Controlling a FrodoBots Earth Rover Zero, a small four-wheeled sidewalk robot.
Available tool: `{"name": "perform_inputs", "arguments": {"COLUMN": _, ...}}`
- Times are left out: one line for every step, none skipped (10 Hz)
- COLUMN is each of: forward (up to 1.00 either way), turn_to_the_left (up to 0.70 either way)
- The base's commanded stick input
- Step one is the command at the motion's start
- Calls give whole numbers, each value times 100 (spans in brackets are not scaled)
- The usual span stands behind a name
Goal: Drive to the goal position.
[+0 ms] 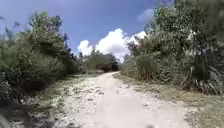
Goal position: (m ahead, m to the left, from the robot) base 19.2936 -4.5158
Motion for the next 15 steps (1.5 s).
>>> {"name": "perform_inputs", "arguments": {"forward": 50, "turn_to_the_left": 0}}
{"name": "perform_inputs", "arguments": {"forward": 50, "turn_to_the_left": 0}}
{"name": "perform_inputs", "arguments": {"forward": 50, "turn_to_the_left": 0}}
{"name": "perform_inputs", "arguments": {"forward": 50, "turn_to_the_left": 0}}
{"name": "perform_inputs", "arguments": {"forward": 50, "turn_to_the_left": 0}}
{"name": "perform_inputs", "arguments": {"forward": 50, "turn_to_the_left": 0}}
{"name": "perform_inputs", "arguments": {"forward": 50, "turn_to_the_left": 0}}
{"name": "perform_inputs", "arguments": {"forward": 50, "turn_to_the_left": 21}}
{"name": "perform_inputs", "arguments": {"forward": 50, "turn_to_the_left": 48}}
{"name": "perform_inputs", "arguments": {"forward": 50, "turn_to_the_left": 24}}
{"name": "perform_inputs", "arguments": {"forward": 50, "turn_to_the_left": 0}}
{"name": "perform_inputs", "arguments": {"forward": 50, "turn_to_the_left": 0}}
{"name": "perform_inputs", "arguments": {"forward": 50, "turn_to_the_left": 0}}
{"name": "perform_inputs", "arguments": {"forward": 50, "turn_to_the_left": 0}}
{"name": "perform_inputs", "arguments": {"forward": 50, "turn_to_the_left": 0}}
